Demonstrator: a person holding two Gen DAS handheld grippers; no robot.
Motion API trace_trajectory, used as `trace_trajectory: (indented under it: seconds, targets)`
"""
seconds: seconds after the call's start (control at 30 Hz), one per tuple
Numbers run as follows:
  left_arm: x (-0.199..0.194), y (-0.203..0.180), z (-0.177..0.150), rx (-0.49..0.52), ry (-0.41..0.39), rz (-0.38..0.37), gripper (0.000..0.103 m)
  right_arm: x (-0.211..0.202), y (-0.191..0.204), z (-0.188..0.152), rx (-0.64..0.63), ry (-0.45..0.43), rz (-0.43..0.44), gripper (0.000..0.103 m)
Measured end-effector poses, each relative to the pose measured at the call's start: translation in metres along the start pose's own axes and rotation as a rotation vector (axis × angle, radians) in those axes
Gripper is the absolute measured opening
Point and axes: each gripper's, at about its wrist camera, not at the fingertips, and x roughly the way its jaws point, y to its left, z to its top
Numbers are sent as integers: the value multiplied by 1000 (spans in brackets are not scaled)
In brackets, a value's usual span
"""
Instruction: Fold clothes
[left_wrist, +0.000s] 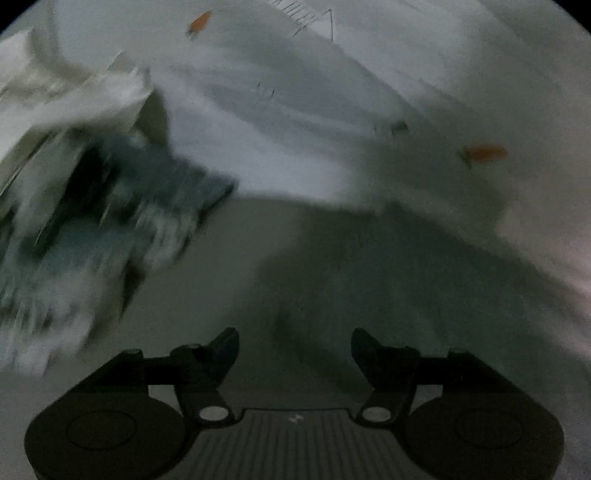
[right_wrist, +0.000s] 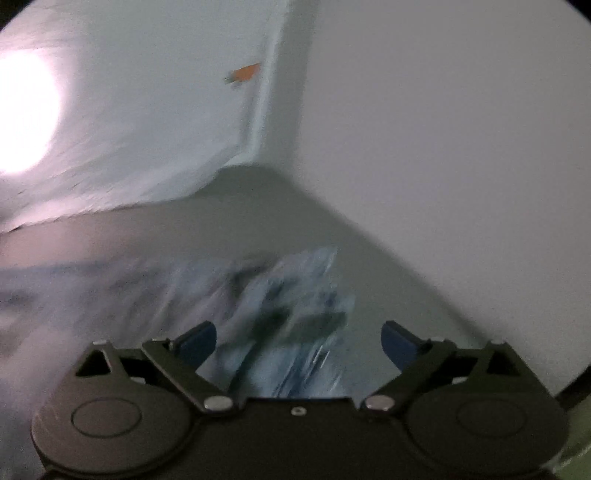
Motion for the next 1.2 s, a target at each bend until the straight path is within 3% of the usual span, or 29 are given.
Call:
trace_trajectory:
  seconds: [0.13, 0.27, 0.47, 0.57, 0.73, 0.8, 0.97, 1.1, 1.2]
  targets:
    - [-53, 15, -82, -35, 75, -45, 75, -45, 20, -46, -76, -4, 75, 98]
    - [-85, 21, -154, -97, 172, -61, 76, -54, 34, -83, -84, 37, 175, 98]
    - [-119, 7, -227, -119, 235, -65, 80, -68, 28, -139, -128, 105, 268, 101]
    - [-128, -2, -247, -114, 212, -32, 89, -75, 15, -156, -109, 111, 321, 102]
    - [-140, -32, -270, -5, 176, 41, 94, -88, 0, -163, -242, 108, 425, 102]
    - [-141, -41, -275, -5, 178, 32, 99, -93, -17, -164, -196, 108, 437, 102]
    - [-141, -46, -278, -37, 187, 66, 103, -90, -67, -176, -84, 85, 327, 102]
    - [-140, -52, -276, -39, 210, 94, 103, -89, -92, -177, 69, 95, 376, 98]
    - [-139, -57, -273, -38, 225, 125, 103, -90, -102, -178, 201, 107, 348, 98]
